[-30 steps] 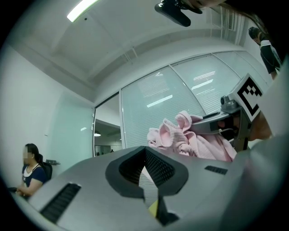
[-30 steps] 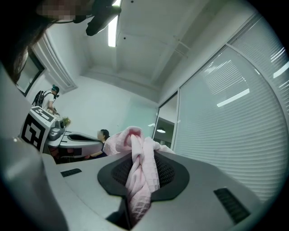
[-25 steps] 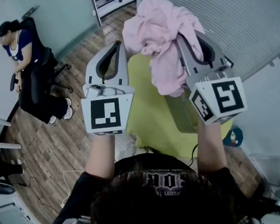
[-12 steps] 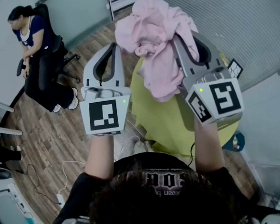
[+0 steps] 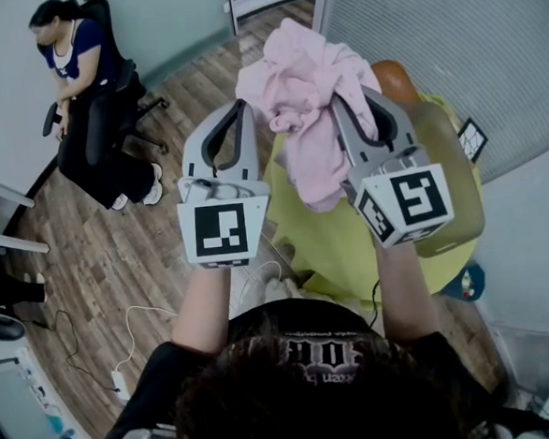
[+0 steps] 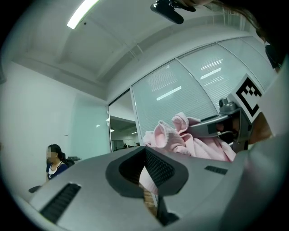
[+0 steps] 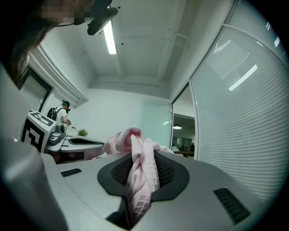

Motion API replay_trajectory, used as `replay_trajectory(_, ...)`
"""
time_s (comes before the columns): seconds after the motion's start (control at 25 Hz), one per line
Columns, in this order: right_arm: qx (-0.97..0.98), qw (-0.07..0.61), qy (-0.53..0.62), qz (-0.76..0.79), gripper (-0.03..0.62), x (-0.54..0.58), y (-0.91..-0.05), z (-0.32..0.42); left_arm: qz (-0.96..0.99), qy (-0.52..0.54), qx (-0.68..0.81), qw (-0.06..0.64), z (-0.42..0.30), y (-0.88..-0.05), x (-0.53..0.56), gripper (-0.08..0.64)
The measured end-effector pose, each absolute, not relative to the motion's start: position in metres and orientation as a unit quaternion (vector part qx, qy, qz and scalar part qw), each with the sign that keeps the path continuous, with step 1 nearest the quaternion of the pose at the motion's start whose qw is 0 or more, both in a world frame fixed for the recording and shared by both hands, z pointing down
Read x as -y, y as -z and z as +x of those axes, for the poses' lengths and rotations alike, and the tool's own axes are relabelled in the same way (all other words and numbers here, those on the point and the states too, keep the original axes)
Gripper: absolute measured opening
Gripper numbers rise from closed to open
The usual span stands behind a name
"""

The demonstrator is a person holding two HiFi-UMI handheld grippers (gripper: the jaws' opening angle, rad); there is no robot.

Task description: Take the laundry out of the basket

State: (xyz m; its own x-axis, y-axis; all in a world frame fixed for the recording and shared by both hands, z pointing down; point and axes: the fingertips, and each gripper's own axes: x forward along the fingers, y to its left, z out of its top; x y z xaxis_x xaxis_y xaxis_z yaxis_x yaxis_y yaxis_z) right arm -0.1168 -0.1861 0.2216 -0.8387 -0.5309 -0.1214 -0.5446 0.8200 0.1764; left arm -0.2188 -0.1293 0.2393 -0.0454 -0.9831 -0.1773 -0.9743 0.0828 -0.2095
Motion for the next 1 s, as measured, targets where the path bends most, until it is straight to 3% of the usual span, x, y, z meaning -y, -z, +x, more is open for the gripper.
replay_trajectory(1.0,-0.967,-0.017,-0.028,-0.254,0.08,0.164,-0.331,-0.126,-0.678,0.029,-0.729,0.09,-0.221,-0.305,0.114,-0.002)
